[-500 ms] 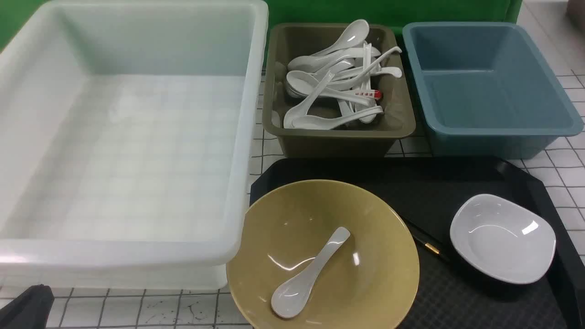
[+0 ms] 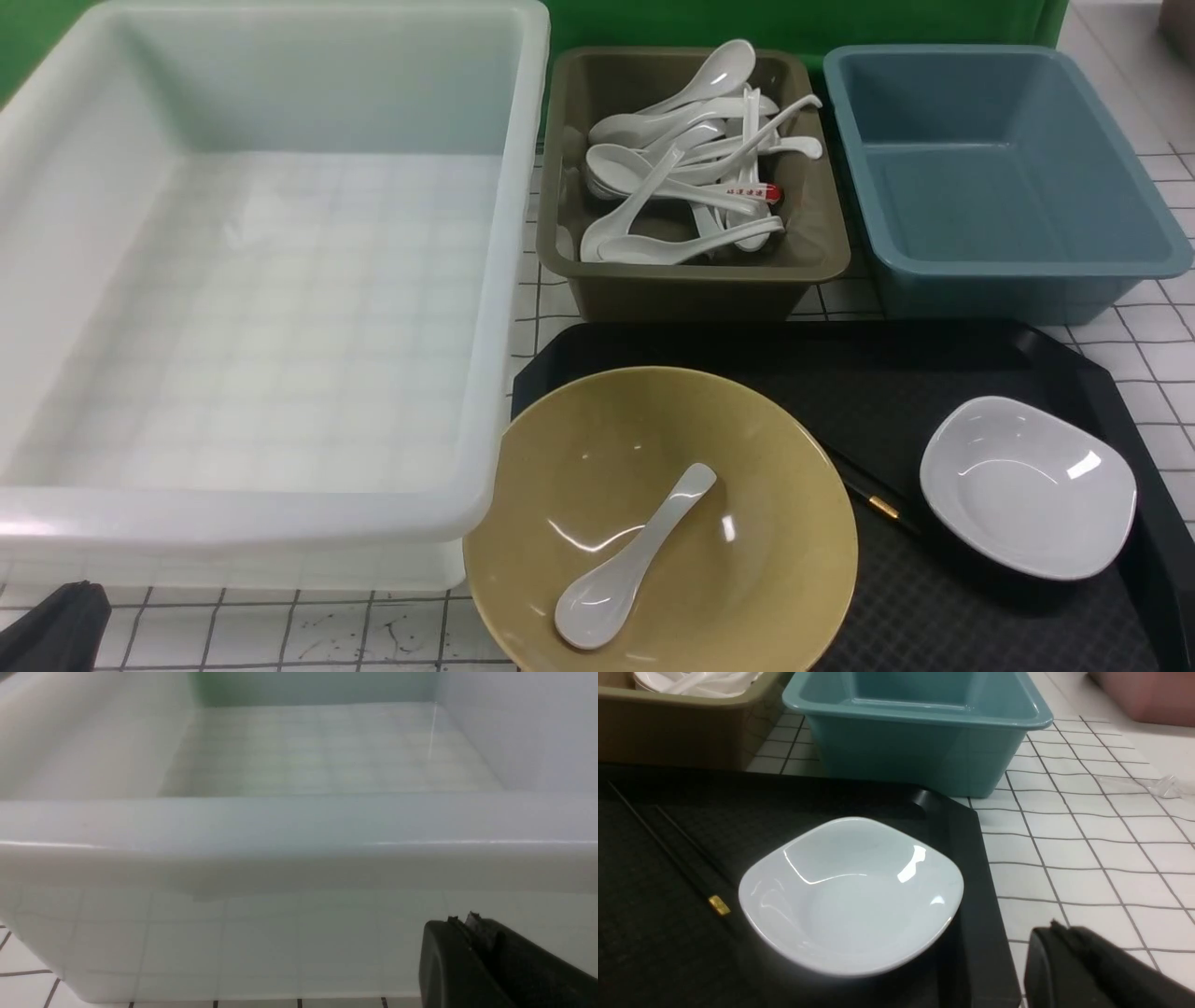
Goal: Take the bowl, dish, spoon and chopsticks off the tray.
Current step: Use the left arm to grab the soup spoon in the middle
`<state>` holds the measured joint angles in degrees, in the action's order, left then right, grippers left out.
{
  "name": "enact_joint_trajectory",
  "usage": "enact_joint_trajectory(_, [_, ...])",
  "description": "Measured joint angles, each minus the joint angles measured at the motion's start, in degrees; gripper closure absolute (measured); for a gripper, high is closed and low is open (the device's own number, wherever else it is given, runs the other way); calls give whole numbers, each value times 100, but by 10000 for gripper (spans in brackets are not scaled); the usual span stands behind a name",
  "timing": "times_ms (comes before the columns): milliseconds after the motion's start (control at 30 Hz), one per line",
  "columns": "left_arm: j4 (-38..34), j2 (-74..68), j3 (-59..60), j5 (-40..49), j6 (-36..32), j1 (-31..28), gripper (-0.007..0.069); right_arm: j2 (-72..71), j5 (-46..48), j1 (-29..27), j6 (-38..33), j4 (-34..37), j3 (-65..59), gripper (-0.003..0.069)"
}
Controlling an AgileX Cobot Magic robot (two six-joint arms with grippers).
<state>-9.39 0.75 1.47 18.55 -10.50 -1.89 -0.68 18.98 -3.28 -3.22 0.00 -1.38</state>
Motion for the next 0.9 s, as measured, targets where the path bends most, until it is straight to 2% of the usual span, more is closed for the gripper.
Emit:
enact_joint_trajectory(600, [0, 0, 0, -9, 5, 0, 631, 0, -34, 0, -15, 0, 0, 587])
enact_joint_trajectory(900, [0, 0, 5, -383, 0, 0, 631, 0, -810, 0, -15, 0, -17, 580])
